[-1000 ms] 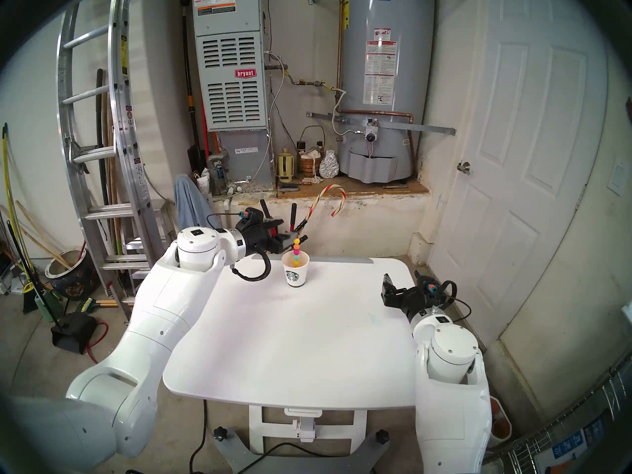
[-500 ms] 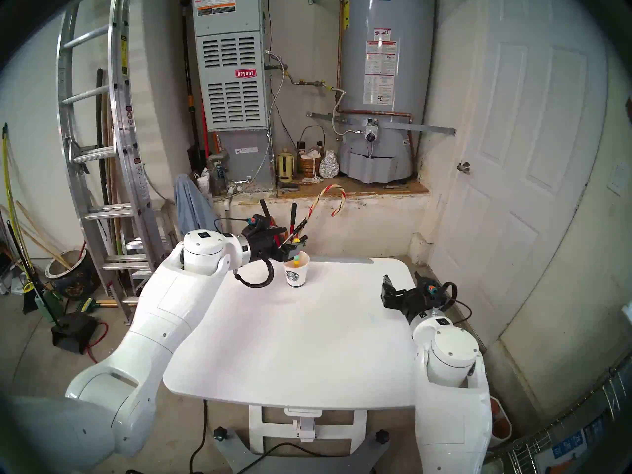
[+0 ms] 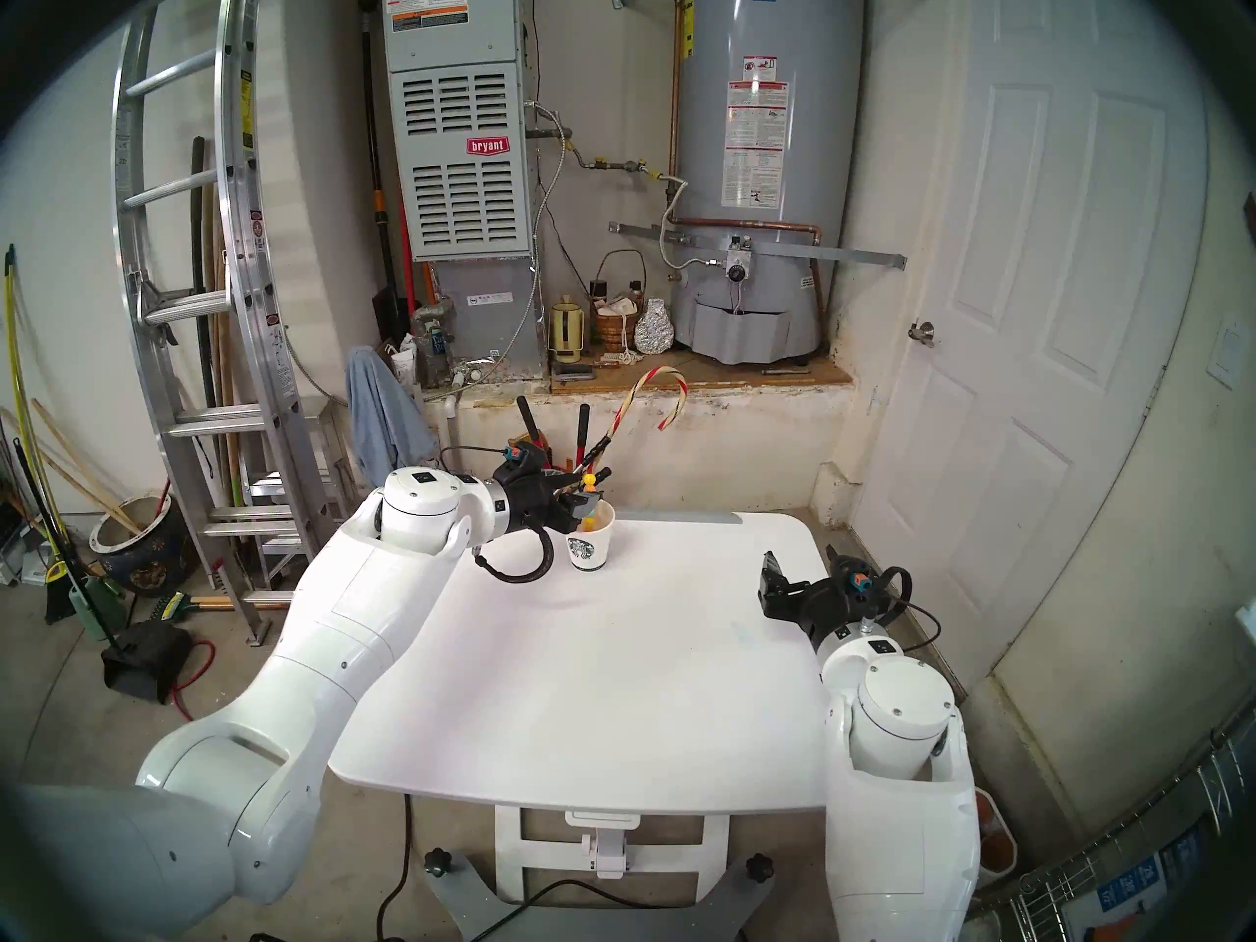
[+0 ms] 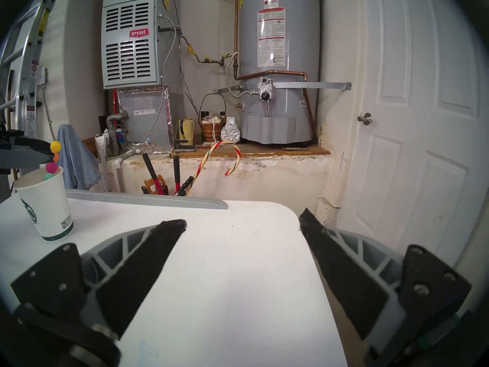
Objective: Switch the marker to another color
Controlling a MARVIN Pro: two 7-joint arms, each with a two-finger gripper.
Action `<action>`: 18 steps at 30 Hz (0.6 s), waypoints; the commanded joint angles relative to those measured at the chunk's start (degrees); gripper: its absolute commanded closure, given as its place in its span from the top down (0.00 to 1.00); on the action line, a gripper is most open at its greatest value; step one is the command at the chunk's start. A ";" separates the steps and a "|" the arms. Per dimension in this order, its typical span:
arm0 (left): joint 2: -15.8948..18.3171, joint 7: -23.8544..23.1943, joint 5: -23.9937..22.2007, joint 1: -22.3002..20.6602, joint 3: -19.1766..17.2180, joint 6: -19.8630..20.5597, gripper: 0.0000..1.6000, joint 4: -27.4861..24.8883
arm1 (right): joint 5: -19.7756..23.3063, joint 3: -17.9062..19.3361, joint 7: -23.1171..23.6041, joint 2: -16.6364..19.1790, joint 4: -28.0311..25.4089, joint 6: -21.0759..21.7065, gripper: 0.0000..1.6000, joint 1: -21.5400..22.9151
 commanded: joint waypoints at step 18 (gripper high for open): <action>-3.00 0.16 -0.34 -4.75 0.65 -3.11 0.45 3.77 | 0.34 1.11 -0.06 0.06 -2.32 0.11 1.00 -0.35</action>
